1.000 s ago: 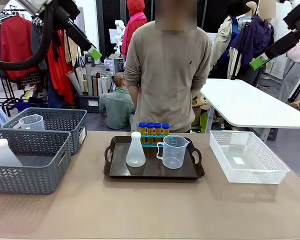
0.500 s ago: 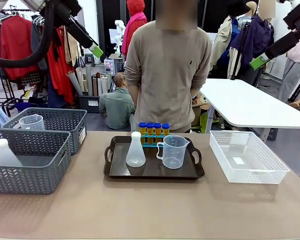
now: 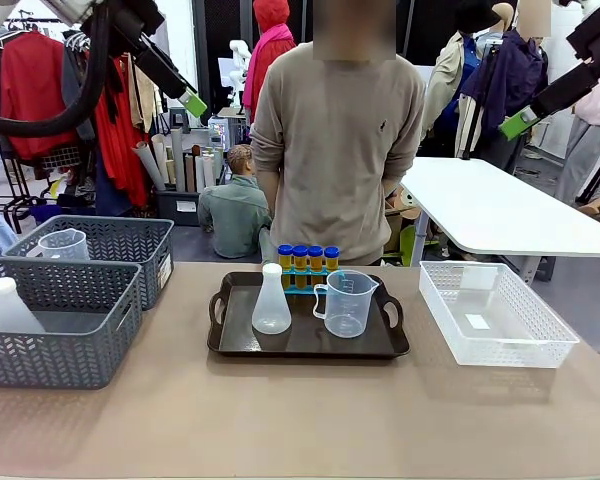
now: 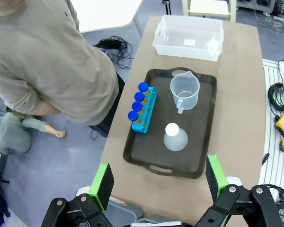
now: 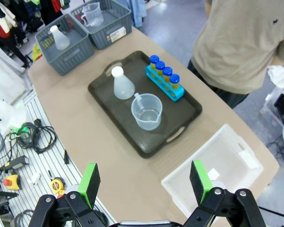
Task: Prepare the laboratory tools.
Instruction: Pick up one Small flask and place it on the Handle tray.
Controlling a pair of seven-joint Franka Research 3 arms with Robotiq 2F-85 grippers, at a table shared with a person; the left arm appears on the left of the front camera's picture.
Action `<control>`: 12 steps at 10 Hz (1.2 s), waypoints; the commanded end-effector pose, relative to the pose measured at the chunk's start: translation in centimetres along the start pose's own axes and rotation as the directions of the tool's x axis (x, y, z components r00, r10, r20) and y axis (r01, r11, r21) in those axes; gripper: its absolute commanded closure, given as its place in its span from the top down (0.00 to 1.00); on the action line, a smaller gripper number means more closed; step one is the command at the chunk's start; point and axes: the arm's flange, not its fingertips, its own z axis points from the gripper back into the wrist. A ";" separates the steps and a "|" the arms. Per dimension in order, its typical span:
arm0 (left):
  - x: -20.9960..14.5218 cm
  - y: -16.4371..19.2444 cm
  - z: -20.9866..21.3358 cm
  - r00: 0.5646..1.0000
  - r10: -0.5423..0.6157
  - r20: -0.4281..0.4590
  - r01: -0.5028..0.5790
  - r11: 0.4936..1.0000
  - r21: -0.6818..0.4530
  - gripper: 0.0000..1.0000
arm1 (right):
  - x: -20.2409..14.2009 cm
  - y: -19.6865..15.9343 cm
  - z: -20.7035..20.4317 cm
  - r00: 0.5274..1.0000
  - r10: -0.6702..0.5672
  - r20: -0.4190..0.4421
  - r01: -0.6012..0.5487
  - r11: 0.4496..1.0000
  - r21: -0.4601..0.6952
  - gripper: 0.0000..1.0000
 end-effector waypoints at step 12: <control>0.1 -0.1 0.2 1.000 0.000 0.005 0.000 1.000 -0.001 1.00 | 0.2 0.1 0.0 1.000 -0.007 0.008 0.007 1.000 0.008 1.00</control>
